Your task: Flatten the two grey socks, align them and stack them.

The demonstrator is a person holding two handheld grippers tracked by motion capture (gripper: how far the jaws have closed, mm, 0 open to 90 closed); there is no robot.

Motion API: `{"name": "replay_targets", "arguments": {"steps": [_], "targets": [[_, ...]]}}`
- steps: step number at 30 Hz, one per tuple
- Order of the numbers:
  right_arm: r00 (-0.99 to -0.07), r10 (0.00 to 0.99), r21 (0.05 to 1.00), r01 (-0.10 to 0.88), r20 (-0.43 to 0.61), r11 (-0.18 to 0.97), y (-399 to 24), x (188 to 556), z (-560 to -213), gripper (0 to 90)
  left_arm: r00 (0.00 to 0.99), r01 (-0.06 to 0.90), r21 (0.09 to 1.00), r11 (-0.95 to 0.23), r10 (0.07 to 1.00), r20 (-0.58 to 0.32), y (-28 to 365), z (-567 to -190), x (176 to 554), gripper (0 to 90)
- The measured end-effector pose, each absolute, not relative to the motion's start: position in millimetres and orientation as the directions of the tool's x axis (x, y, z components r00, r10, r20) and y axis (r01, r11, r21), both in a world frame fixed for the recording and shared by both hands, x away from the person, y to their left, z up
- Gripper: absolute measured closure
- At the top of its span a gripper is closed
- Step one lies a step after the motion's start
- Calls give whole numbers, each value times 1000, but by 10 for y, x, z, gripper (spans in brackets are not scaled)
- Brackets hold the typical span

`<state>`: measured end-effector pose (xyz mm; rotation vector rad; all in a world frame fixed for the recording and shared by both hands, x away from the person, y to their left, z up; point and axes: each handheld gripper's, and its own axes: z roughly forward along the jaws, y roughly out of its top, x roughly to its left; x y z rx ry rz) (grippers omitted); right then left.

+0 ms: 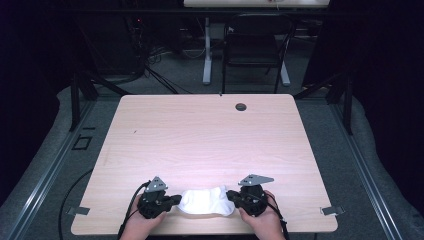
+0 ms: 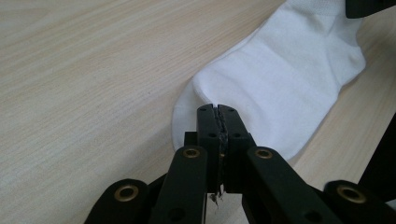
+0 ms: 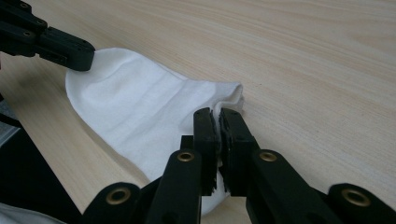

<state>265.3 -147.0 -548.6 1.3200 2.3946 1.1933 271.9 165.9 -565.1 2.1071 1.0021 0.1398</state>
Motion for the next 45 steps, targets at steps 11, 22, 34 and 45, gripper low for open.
{"name": "replay_targets", "arguments": {"steps": [11, 22, 34, 45], "targets": [[-588, 778, 694, 656, 222, 298, -1467, 2713, -5577, 858, 673, 623, 682, -383, 708, -216, 1665, -5700, 2740, 886], [-579, 788, 735, 625, 209, 264, -1486, 2689, -5534, 738, 667, 594, 732, -333, 713, -216, 1720, -5555, 2741, 784], [-667, 720, 756, 569, 194, 323, -1343, 2572, -5508, 711, 725, 556, 730, -398, 661, -192, 1583, -5587, 2674, 637], [-671, 728, 719, 576, 143, 389, -1301, 2588, -5660, 616, 731, 559, 700, -444, 662, -164, 1565, -5703, 2686, 531]]}}
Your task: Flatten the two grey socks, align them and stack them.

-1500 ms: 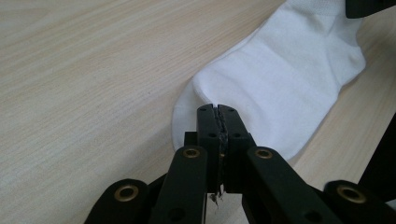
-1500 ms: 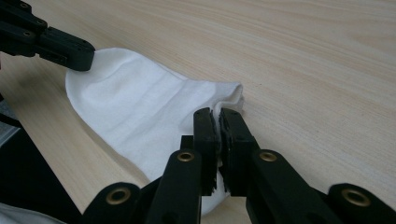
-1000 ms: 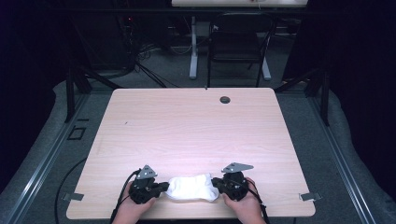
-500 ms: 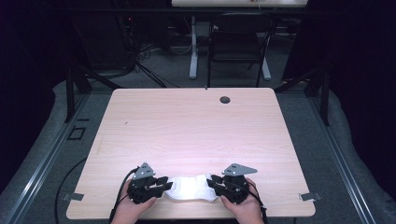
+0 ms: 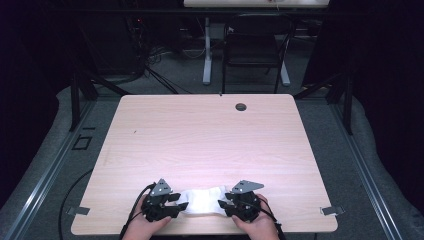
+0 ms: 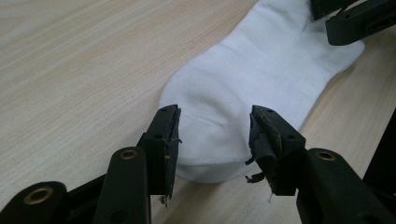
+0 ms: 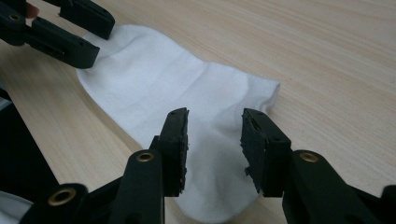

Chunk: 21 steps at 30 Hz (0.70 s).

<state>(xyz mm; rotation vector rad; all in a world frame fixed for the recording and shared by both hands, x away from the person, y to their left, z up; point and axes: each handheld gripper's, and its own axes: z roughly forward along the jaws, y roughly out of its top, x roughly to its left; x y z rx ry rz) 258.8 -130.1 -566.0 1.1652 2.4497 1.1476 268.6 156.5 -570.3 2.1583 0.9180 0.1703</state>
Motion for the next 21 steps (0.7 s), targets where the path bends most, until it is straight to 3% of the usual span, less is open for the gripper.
{"name": "replay_targets", "arguments": {"steps": [6, 21], "targets": [[-680, 725, 697, 574, 112, 430, -1273, 2572, -5674, 620, 735, 554, 697, -455, 660, -154, 1565, -5716, 2670, 527], [-646, 751, 668, 621, 140, 409, -1305, 2571, -5718, 664, 754, 519, 697, -494, 649, -102, 1550, -5762, 2641, 526]]}}
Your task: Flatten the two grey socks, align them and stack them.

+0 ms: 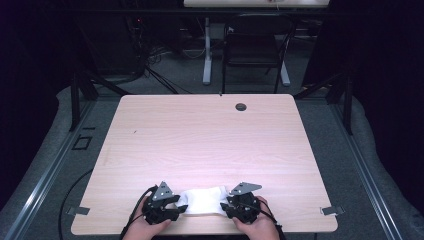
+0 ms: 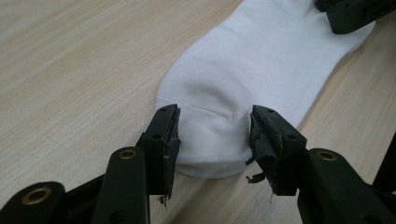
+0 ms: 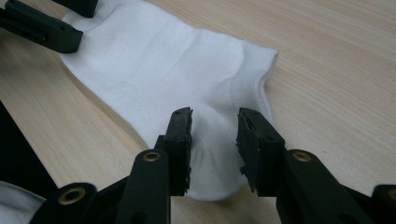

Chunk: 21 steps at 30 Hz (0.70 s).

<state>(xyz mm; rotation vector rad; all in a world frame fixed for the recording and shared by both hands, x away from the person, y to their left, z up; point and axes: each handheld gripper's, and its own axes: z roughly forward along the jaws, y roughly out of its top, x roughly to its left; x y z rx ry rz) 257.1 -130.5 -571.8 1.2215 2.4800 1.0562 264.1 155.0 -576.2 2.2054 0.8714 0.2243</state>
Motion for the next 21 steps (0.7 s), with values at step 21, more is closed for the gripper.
{"name": "replay_targets", "arguments": {"steps": [21], "targets": [[-633, 765, 693, 605, 120, 392, -1326, 2701, -5754, 644, 734, 515, 719, -467, 673, -89, 1524, -5789, 2796, 532]]}}
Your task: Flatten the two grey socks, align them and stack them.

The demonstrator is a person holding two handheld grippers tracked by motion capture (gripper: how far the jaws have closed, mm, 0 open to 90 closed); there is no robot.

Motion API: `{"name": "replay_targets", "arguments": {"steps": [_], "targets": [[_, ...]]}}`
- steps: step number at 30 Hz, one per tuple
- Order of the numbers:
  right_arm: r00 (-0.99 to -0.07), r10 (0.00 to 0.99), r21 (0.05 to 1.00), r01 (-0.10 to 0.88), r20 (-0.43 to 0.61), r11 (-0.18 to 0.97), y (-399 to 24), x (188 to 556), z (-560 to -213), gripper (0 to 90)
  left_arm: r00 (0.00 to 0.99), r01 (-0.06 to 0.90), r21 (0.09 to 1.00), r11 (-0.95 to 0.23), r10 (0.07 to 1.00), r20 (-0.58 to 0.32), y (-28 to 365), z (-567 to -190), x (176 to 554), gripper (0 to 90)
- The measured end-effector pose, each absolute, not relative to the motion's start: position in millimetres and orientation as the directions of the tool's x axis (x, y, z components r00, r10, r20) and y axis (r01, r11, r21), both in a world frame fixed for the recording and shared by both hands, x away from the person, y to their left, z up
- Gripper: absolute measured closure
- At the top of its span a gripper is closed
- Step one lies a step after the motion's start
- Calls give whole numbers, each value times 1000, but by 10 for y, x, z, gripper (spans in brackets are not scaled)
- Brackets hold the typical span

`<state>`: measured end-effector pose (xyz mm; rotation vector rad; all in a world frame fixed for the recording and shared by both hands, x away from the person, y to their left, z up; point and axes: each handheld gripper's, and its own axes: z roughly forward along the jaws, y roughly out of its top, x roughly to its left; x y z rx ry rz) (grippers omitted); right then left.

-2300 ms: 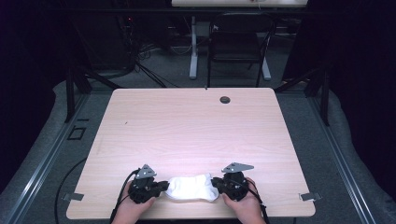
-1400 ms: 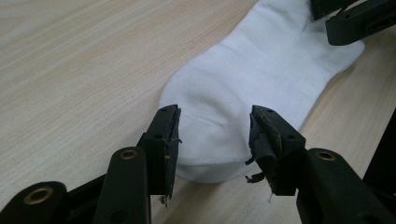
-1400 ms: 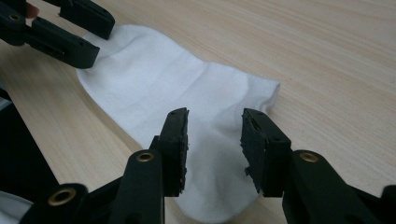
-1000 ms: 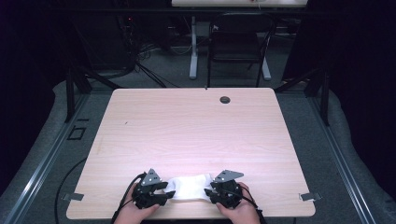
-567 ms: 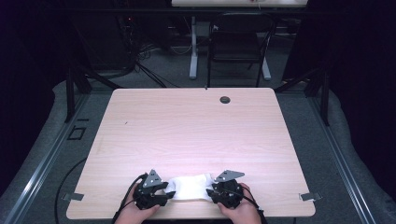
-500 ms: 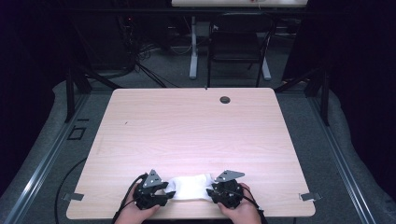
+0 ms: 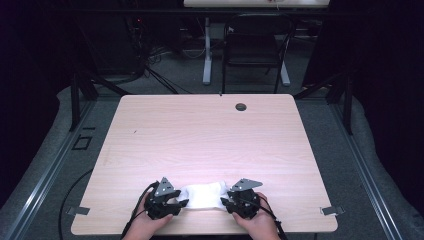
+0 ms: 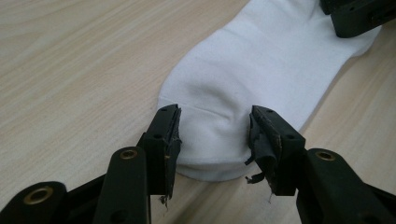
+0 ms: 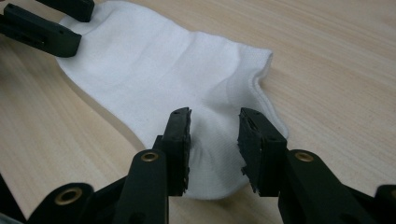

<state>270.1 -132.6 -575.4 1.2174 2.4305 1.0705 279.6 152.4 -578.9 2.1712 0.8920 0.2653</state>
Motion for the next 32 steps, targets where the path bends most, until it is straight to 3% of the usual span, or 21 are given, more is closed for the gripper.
{"name": "replay_targets", "arguments": {"steps": [13, 19, 32], "targets": [[-622, 773, 719, 593, 123, 363, -1288, 2808, -5780, 632, 711, 533, 733, -423, 693, -117, 1564, -5797, 2905, 519], [-637, 760, 732, 576, 124, 364, -1289, 2795, -5737, 584, 704, 535, 748, -393, 697, -138, 1606, -5733, 2908, 492], [-583, 800, 800, 544, 142, 255, -1585, 2787, -5609, 533, 663, 531, 787, -314, 732, -155, 1869, -5593, 2906, 467]]}}
